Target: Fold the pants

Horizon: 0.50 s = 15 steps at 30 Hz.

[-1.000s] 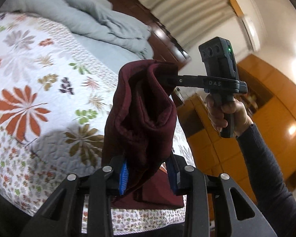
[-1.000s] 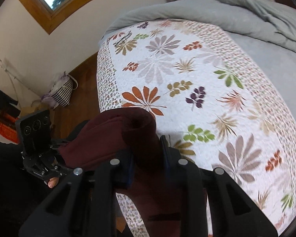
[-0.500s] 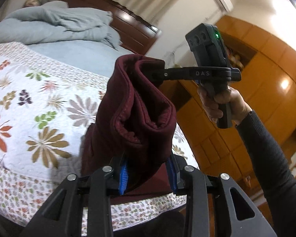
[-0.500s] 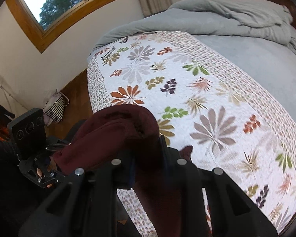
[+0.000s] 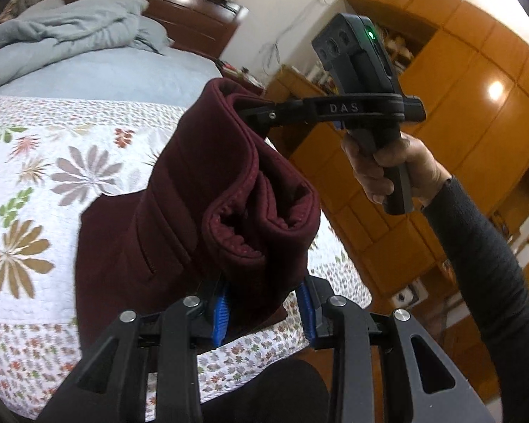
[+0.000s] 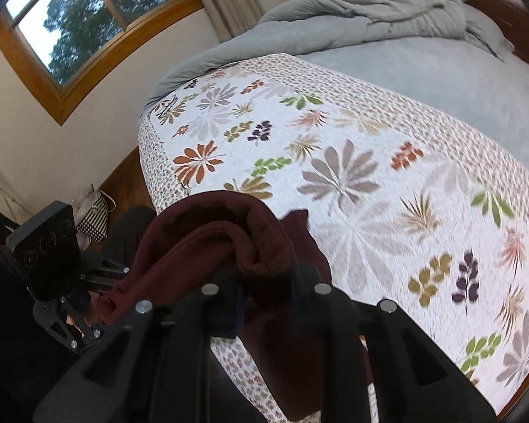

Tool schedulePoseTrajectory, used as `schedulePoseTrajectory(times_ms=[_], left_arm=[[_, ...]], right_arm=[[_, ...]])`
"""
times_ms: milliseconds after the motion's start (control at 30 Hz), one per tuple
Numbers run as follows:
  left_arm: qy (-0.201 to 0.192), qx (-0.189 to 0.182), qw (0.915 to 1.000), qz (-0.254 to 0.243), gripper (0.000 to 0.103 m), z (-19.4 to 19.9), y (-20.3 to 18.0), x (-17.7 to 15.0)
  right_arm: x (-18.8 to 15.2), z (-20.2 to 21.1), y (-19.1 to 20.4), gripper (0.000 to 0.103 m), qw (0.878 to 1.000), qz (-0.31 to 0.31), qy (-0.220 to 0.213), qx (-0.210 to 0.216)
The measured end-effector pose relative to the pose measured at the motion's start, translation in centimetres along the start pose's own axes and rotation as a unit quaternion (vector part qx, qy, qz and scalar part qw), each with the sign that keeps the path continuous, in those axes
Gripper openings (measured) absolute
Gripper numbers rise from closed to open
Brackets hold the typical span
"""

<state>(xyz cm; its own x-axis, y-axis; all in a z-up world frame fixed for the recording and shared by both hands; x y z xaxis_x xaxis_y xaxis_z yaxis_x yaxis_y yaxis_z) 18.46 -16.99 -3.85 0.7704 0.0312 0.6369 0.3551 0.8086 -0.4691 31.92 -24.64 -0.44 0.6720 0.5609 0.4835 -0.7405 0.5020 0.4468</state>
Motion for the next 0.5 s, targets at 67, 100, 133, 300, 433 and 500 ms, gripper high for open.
schedulePoseTrajectory(times_ms=[67,100,133,300,433,500], left_arm=[[0.017,-0.003,0.9998,-0.009,0.033,-1.9,-1.1,-0.5],[0.023,-0.004,0.9997,-0.013,0.033,-2.4,-1.4,-0.7],[0.029,-0.003,0.9994,-0.018,0.033,-3.2,-1.9,-0.9],[0.068,0.007,0.9966,-0.046,0.033,-7.5,-3.3,-2.5],[0.095,0.014,0.9939,-0.055,0.033,-10.6,-3.7,-3.7],[0.107,0.016,0.9924,-0.058,0.033,-12.0,-3.9,-4.5]], right_arm=[[-1.7,0.4,-1.4,0.018,1.0,-0.012,-0.004,0.0],[-2.5,0.6,-1.9,0.018,1.0,-0.017,-0.005,-0.001],[-3.4,0.7,-2.7,0.018,1.0,-0.023,-0.006,-0.002],[-7.4,0.2,-5.8,0.018,0.999,-0.05,-0.009,0.0],[-9.7,-0.6,-8.0,0.018,0.998,-0.068,-0.012,0.005],[-11.0,-1.0,-9.1,0.018,0.997,-0.079,-0.013,0.009]])
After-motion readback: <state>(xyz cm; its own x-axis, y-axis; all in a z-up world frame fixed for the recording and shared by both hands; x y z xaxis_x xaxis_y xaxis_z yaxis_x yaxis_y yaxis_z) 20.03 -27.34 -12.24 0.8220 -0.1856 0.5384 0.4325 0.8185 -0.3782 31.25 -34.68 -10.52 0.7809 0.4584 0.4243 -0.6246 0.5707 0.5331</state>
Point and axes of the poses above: each gripper's, at about its wrist camera, not at the fingertips, and z roughly against the way its jaws point, y to its left, x to its top, the point moved 2 cm from there along -z, roughly the way its jaws point, and after that the axes turned 7 degrees about x, right-handed, at the moved point
